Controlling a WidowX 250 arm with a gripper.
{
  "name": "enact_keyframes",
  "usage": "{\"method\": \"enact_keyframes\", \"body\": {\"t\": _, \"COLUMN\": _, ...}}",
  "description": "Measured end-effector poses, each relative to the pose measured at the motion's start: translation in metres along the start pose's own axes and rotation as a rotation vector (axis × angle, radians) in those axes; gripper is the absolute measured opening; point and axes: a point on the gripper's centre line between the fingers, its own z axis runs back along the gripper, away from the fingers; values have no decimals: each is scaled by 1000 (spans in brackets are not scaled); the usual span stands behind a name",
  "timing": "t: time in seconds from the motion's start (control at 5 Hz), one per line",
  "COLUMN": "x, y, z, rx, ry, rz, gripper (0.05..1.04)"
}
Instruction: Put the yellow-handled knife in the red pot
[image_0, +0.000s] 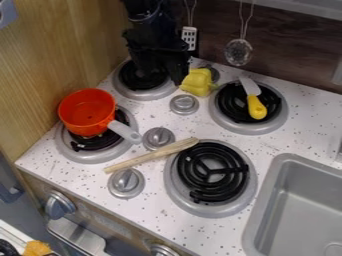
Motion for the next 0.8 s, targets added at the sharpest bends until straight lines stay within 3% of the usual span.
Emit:
{"method": "enact_keyframes", "body": {"t": 0.2, "x": -4, "y": 0, "z": -8, "rx": -7, "ry": 25, "rz": 12, "gripper": 1001}}
{"method": "enact_keyframes", "body": {"t": 0.4, "x": 1, "y": -30, "z": -27, "rx": -25, "ry": 34, "rz": 80, "gripper": 1001}}
{"method": "enact_keyframes", "body": {"t": 0.8, "x": 25, "y": -80, "z": -50, "rx": 24, "ry": -55, "rz": 102, "gripper": 1001}}
